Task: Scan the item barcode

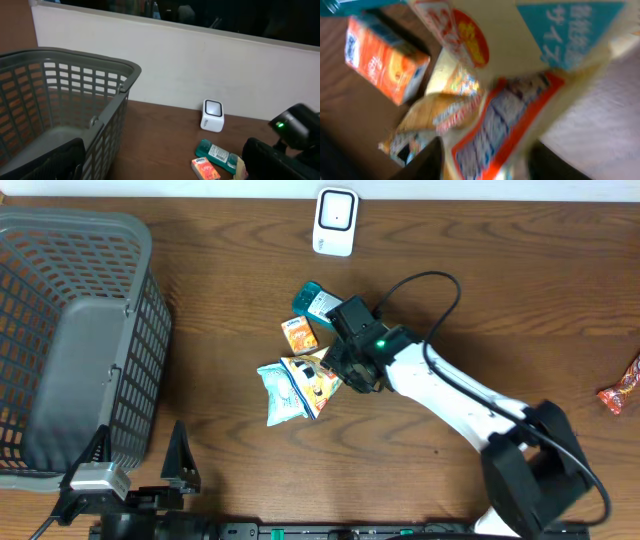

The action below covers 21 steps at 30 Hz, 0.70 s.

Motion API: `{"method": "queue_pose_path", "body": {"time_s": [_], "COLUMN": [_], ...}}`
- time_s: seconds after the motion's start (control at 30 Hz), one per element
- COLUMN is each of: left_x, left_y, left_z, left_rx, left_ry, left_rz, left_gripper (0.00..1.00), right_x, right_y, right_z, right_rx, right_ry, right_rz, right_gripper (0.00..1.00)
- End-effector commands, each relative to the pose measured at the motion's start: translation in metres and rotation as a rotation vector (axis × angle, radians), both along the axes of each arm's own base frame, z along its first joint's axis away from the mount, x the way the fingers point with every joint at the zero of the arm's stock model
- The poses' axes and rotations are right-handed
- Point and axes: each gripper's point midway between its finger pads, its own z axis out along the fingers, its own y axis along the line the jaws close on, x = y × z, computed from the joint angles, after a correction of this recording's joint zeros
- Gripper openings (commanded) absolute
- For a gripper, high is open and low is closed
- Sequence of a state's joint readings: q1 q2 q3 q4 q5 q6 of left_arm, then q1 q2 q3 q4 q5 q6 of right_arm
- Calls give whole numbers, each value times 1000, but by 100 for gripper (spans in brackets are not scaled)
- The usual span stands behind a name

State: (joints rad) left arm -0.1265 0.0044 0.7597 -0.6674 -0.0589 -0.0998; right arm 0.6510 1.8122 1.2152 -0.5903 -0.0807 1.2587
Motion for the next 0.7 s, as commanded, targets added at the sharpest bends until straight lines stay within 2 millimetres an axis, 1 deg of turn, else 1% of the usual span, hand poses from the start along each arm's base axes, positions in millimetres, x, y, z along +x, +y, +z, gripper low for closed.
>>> {"method": "queue_pose_path", "body": {"time_s": [0.0, 0.07, 0.17, 0.23, 0.33, 0.4, 0.5, 0.57, 0.67], "left_x": [0, 0, 0, 0, 0, 0, 0, 0, 0], "left_y": [1, 1, 1, 1, 1, 1, 1, 1, 1], "left_z": [0, 0, 0, 0, 0, 0, 0, 0, 0], "left_rx": [16, 16, 16, 16, 16, 16, 16, 16, 16], "left_ry": [-3, -3, -3, -3, -2, -3, -3, -2, -2], "left_rz": [5, 4, 4, 4, 4, 4, 4, 4, 4], "left_gripper": [98, 98, 98, 98, 98, 98, 98, 98, 98], "right_x": [9, 15, 15, 14, 10, 8, 2, -1, 1], "right_y": [4, 6, 5, 5, 3, 1, 3, 2, -1], "right_z": [-19, -29, -43, -54, -74, -97, -121, -126, -125], "right_rx": [-14, -10, -26, -38, -63, -87, -95, -101, -100], "right_ry": [-7, -14, 7, 23, 55, 83, 115, 126, 119], "right_rz": [-10, -14, -14, -13, -12, -5, 60, 84, 117], "right_gripper": [35, 20, 7, 1, 1, 1, 1, 1, 1]}}
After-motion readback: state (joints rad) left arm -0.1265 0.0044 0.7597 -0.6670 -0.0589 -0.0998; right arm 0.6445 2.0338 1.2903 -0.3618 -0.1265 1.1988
